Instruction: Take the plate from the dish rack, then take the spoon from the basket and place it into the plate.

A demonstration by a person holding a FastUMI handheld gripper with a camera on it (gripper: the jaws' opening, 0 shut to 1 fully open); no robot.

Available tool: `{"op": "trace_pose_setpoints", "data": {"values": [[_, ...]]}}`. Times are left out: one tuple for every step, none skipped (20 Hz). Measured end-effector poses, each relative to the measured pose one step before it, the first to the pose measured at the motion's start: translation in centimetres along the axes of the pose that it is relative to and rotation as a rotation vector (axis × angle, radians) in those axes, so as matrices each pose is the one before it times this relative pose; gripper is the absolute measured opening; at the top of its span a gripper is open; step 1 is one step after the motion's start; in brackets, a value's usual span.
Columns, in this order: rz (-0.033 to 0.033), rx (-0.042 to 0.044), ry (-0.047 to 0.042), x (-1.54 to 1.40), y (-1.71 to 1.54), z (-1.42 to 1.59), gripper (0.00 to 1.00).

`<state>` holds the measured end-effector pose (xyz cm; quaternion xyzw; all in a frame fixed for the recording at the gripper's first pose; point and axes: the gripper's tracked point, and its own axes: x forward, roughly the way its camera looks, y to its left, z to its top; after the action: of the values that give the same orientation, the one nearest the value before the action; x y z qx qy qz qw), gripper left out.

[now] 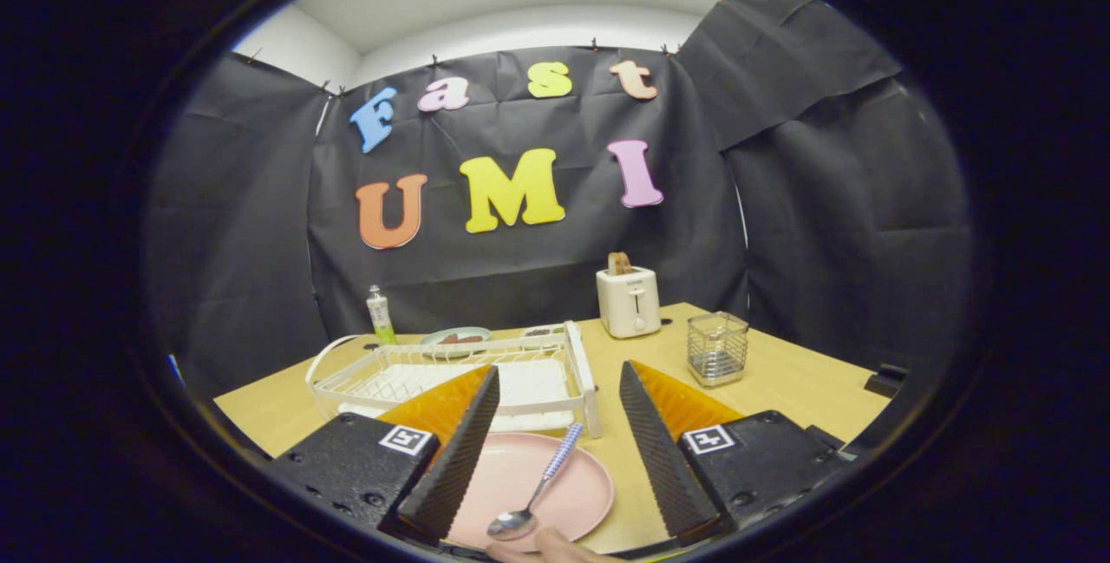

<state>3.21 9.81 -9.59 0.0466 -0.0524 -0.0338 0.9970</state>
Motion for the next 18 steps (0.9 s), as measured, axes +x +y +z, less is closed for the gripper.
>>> {"op": "trace_pose_setpoints", "data": {"values": [[-0.00254, 0.00351, 0.001, -0.037, -0.55, 0.579, 0.93], [-0.004, 0.00531, -0.00709, -0.256, -0.667, 0.925, 0.96], [-0.00639, 0.00096, -0.00852, -0.148, -0.685, 0.889, 0.99], [-0.00866, -0.00691, -0.00954, -0.186, -0.825, 0.802, 1.0], [-0.0135, -0.00438, -0.01588, -0.141, -0.833, 0.898, 1.0], [-0.01406, -0.00523, -0.01506, -0.178, -0.873, 0.948, 1.0], [-0.00909, -0.00487, -0.01829, -0.181, -0.621, 0.983, 1.0], [-0.00701, -0.00533, -0.00917, -0.02, -0.491, 0.733, 1.0], [-0.00423, -0.00179, -0.00464, 0.024, -0.468, 0.777, 1.0], [-0.00451, 0.00014, 0.00063, 0.047, -0.357, 0.585, 1.0], [-0.00093, 0.00102, -0.00221, 0.0, -0.199, 0.794, 1.0], [-0.00088, 0.00101, -0.0022, -0.021, -0.17, 0.647, 1.0], [-0.00696, 0.00036, 0.00739, 0.117, -0.307, 0.487, 1.0], [0.00056, 0.00819, 0.00513, 0.061, -0.164, 0.269, 1.0], [0.01148, 0.00203, 0.01549, 0.011, 0.213, 0.134, 1.0], [0.00698, 0.00048, 0.01892, 0.146, 0.145, -0.136, 1.0], [0.00311, -0.01006, 0.02835, 0.14, 0.014, -0.426, 1.0], [0.00464, -0.00984, 0.02153, 0.132, 0.107, -0.297, 1.0]]}}
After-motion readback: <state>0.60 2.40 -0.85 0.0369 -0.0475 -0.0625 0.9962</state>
